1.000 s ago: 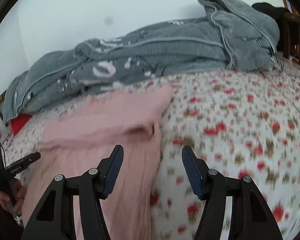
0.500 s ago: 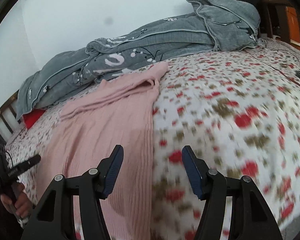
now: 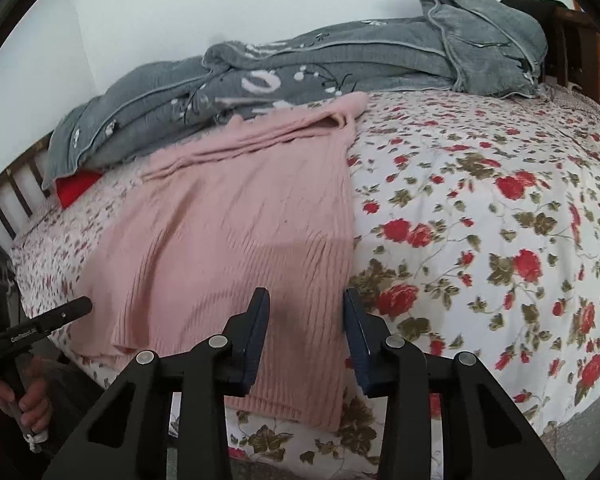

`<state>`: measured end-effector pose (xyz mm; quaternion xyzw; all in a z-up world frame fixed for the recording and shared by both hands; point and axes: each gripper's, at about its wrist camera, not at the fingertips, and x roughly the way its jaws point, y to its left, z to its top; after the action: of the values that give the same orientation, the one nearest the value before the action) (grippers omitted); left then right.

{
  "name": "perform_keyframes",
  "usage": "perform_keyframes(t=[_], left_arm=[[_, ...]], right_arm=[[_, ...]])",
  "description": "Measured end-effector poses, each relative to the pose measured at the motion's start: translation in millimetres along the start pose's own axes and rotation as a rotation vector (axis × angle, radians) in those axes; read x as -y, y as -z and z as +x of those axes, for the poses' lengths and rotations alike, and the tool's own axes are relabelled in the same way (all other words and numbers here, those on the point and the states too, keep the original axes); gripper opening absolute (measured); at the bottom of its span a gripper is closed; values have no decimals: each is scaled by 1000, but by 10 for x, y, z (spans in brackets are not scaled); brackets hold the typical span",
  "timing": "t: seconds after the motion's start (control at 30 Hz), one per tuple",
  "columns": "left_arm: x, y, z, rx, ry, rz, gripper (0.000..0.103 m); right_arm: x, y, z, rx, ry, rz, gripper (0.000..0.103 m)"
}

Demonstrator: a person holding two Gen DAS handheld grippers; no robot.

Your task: Fold small clothes

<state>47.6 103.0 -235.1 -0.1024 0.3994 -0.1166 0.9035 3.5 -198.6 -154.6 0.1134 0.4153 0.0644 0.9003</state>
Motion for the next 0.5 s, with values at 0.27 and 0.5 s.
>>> perform_keyframes(t=[0.27, 0.5], left_arm=[[-77, 24, -92, 44, 15, -63, 9], [-454, 77, -229, 52, 54, -208, 6]], right_arm=[[-33, 28, -16, 4, -1, -35, 7], [399, 29, -274, 56, -88, 133, 5]])
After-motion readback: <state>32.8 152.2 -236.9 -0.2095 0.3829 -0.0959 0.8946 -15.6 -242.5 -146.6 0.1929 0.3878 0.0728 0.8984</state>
